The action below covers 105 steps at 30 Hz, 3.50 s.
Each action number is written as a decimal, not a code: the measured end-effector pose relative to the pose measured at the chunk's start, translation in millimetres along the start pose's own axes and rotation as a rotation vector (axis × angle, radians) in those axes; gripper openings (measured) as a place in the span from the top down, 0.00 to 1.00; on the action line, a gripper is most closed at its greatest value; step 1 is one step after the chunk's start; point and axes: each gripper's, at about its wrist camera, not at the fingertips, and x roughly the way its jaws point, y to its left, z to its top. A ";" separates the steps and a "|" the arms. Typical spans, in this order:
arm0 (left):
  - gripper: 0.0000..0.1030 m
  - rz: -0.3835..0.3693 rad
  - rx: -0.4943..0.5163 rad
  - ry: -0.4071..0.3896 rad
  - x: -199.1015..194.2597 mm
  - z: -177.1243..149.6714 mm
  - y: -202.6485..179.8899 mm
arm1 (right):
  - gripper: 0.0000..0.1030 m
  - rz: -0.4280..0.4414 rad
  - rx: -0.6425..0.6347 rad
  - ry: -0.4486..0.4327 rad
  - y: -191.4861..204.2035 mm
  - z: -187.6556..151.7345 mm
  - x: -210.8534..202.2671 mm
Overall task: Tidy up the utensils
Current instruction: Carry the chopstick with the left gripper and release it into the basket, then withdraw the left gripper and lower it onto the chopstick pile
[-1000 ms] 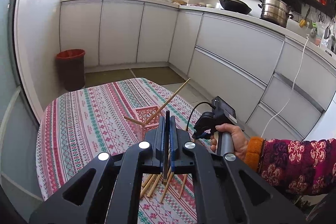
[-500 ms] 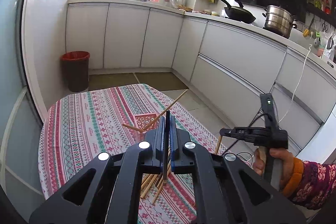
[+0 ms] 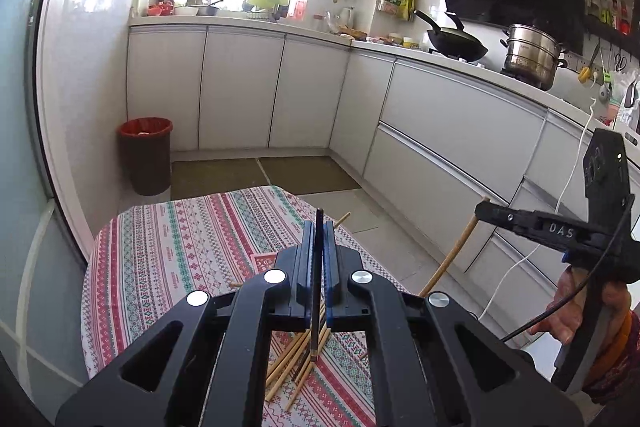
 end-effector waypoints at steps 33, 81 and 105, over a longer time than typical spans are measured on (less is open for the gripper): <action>0.87 0.084 -0.249 0.009 123.4 44.5 86.8 | 0.93 0.014 -0.122 0.062 40.5 81.6 171.1; 0.07 0.119 -0.139 0.061 53.3 2.9 -10.9 | 0.08 -0.161 -0.011 0.008 -39.5 -1.1 52.9; 0.07 -0.051 0.196 0.701 241.9 -115.3 -81.3 | 0.06 0.029 0.135 0.072 -168.1 -112.4 10.0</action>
